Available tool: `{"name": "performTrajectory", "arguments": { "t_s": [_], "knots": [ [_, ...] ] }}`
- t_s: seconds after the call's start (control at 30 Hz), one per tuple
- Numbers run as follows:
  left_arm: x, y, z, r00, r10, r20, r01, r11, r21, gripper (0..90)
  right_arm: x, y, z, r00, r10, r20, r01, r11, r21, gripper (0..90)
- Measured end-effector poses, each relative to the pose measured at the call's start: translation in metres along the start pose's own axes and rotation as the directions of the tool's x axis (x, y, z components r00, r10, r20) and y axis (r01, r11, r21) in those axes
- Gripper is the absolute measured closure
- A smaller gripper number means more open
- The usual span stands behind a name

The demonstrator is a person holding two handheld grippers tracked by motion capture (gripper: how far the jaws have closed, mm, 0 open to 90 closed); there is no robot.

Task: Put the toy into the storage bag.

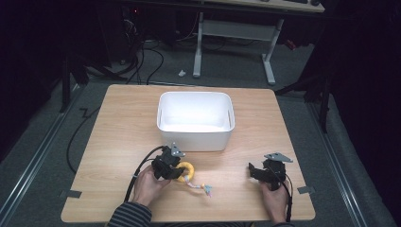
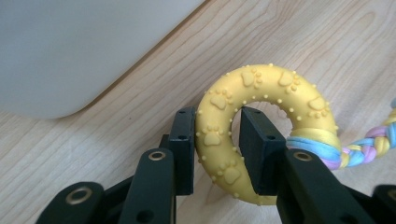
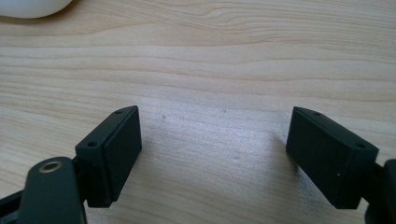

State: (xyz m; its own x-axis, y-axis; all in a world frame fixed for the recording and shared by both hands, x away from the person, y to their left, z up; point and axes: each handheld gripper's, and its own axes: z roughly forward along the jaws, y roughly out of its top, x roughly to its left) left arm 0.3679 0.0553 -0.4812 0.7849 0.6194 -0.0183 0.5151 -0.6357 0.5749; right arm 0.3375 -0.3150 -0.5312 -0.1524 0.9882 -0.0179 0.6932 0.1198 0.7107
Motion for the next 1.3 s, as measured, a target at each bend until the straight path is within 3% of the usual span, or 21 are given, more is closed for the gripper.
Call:
{"name": "performTrajectory", "arguments": {
  "t_s": [0.63, 1.0, 1.3],
  "knots": [
    [0.013, -0.003, -0.061, 0.9995, -0.022, 0.02, 0.023, 0.9982, -0.055, 67.1, 0.0, 0.0, 0.0, 1.0, 0.0, -0.002, 0.0, 1.0, -0.002, 18.1],
    [0.023, -0.002, -0.086, 0.9974, -0.051, 0.052, 0.056, 0.9936, -0.098, 67.1, 0.0, 0.0, 0.0, 1.0, -0.001, -0.003, 0.001, 1.0, -0.002, 18.1],
    [0.03, 0.007, -0.105, 0.9967, -0.066, 0.046, 0.071, 0.9901, -0.121, 67.1, 0.0, 0.0, 0.0, 1.0, -0.002, -0.005, 0.002, 1.0, -0.001, 18.1]
  ]
}}
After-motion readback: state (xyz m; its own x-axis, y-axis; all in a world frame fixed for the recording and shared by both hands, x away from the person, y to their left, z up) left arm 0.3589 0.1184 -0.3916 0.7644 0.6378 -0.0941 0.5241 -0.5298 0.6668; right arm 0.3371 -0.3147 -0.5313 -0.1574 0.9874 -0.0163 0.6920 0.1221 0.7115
